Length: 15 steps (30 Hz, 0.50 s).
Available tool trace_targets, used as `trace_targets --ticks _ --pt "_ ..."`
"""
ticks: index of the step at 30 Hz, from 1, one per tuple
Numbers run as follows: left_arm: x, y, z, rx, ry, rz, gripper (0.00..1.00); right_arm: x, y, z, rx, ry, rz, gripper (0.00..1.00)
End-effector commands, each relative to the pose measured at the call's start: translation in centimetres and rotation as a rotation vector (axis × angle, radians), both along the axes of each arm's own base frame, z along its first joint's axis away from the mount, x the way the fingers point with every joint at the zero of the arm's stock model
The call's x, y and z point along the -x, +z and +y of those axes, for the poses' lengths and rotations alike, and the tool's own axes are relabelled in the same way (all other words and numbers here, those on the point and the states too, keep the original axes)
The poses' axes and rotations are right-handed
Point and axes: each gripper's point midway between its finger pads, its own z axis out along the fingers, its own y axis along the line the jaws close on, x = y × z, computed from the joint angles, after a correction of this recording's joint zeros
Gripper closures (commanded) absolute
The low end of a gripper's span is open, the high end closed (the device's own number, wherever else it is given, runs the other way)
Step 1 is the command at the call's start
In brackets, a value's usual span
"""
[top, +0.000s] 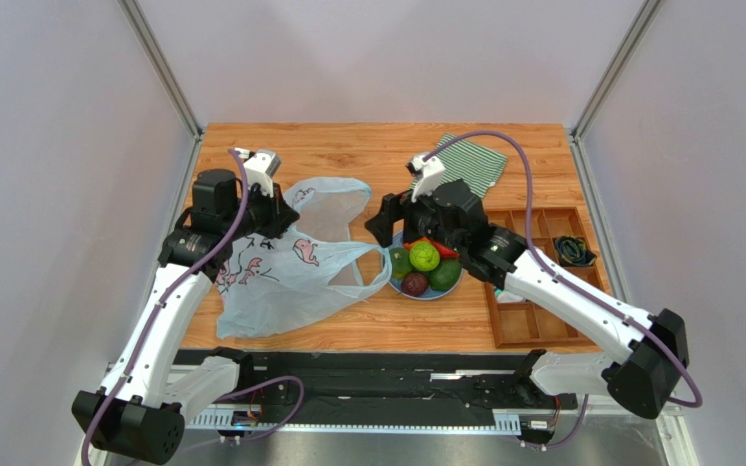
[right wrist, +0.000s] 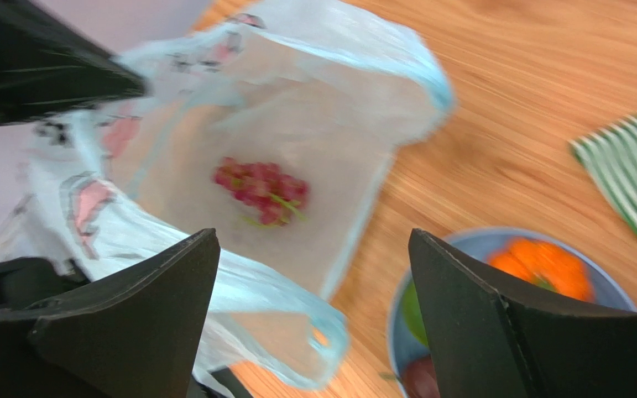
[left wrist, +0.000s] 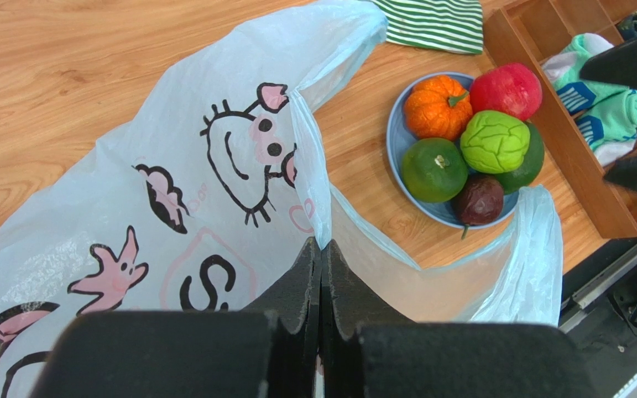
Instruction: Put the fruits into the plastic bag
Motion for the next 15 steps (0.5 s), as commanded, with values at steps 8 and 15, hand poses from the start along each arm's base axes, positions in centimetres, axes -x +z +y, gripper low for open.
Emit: trace_targets --ticks 8,15 --pt "-0.1 1.9 0.2 -0.002 -0.004 -0.064 1.00 -0.2 -9.2 -11.5 0.347 -0.377 0.191 0.08" --pt "-0.2 1.7 0.2 -0.004 -0.003 -0.058 1.00 -0.4 -11.9 -11.3 0.406 -0.380 0.256 0.08"
